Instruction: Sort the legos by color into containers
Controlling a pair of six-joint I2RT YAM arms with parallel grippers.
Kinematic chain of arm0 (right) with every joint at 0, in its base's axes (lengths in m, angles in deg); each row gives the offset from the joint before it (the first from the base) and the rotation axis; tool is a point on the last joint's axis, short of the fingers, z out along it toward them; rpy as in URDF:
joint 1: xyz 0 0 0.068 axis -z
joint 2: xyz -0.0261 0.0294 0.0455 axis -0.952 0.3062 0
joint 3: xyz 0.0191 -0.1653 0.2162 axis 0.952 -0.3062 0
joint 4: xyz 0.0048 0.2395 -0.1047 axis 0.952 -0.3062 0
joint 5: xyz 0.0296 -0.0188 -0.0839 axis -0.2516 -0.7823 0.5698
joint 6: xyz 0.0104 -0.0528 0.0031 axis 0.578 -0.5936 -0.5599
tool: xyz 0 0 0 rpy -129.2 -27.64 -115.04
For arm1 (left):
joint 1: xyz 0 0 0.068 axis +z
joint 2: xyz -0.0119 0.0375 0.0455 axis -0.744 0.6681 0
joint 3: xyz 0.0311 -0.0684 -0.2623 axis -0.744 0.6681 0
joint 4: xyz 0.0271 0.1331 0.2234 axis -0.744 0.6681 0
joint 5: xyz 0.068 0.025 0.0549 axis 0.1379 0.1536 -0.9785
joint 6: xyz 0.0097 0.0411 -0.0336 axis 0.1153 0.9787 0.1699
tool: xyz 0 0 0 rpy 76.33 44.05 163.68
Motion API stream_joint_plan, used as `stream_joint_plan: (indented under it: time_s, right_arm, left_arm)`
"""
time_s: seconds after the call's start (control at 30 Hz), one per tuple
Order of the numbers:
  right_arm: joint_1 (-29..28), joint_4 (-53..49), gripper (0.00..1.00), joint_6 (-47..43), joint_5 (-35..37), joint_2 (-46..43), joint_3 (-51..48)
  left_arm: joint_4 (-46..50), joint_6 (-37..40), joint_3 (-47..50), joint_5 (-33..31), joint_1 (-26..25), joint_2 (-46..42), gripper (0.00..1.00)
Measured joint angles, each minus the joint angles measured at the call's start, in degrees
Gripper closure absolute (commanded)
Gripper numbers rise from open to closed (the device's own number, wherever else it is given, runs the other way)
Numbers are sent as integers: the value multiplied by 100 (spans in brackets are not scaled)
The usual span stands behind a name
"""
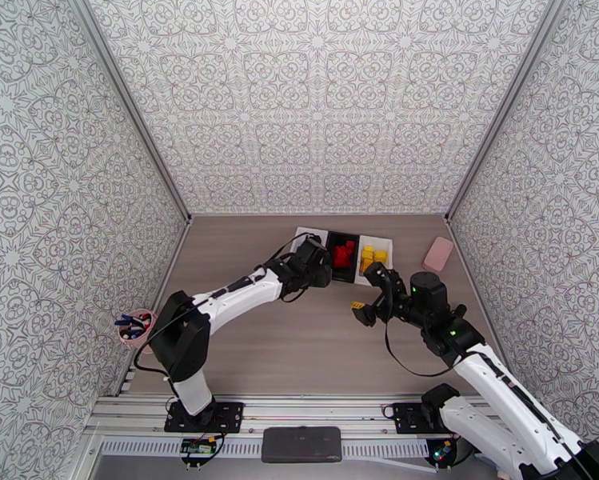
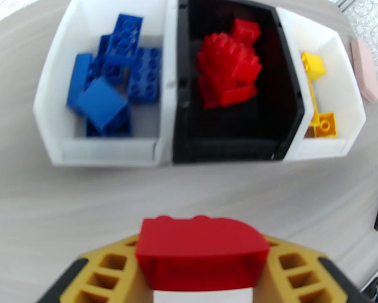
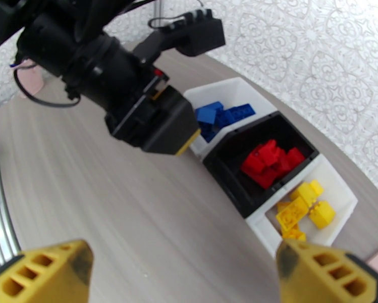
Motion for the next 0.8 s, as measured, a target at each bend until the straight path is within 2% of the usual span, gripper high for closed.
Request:
stream_joint_plan:
  time_s: [0.3, 0.53, 0.8]
  right_arm:
    - [0, 179, 1, 85, 522, -50, -59]
    - [0, 205, 0, 103, 643, -155, -138]
    - [0, 199, 1, 101, 756, -260, -155]
  left_arm:
    - [-345, 236, -1357, 22, 149, 1180, 55]
    - [-323, 385, -2732, 70, 184, 2227, 55]
    - [-133, 470, -3825, 107, 229, 3130, 55]
